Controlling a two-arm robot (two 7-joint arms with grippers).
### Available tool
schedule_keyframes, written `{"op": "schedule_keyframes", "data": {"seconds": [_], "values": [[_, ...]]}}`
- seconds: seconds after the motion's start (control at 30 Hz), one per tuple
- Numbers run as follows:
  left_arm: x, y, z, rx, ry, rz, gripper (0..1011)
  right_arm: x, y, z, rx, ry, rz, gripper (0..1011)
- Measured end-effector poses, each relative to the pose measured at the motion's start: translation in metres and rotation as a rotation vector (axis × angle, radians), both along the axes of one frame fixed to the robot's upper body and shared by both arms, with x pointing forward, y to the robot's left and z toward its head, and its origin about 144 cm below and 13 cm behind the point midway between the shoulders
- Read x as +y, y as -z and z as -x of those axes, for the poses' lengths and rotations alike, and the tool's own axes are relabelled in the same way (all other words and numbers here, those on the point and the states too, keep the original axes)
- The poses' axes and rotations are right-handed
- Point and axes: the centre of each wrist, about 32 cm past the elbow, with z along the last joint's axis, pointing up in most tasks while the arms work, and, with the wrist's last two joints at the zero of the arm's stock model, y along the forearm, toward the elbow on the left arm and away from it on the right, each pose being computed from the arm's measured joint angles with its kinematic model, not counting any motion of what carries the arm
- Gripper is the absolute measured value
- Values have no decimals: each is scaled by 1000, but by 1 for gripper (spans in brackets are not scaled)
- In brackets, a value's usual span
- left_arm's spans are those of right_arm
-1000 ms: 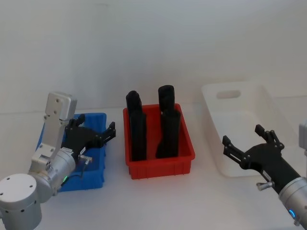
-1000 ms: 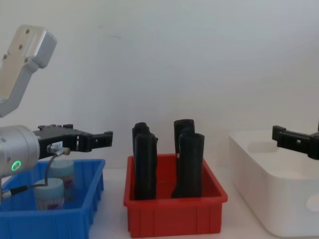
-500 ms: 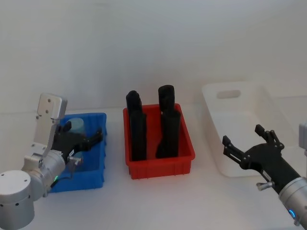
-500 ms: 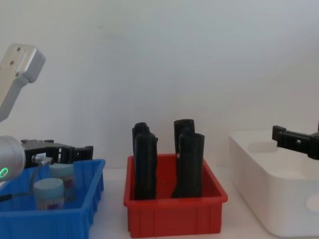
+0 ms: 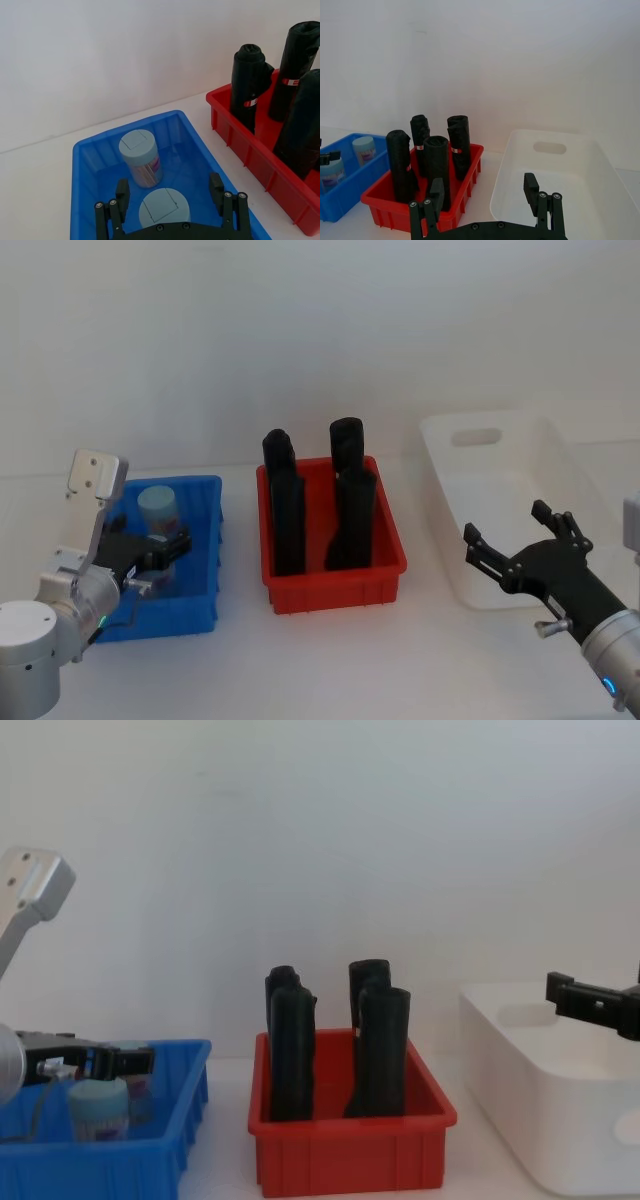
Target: Pick the cotton swabs from the blue box and place them into the white box.
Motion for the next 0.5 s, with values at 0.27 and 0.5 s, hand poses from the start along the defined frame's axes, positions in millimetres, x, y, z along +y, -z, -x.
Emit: {"op": "schedule_keyframes", "data": {"seconds": [0.27, 0.5], "values": [[4, 5, -1, 22, -15, -5, 1004, 0, 0, 0, 0, 0, 0, 1002], [7, 9, -1, 40, -19, -2, 1004, 0, 0, 0, 0, 0, 0, 1002]]}}
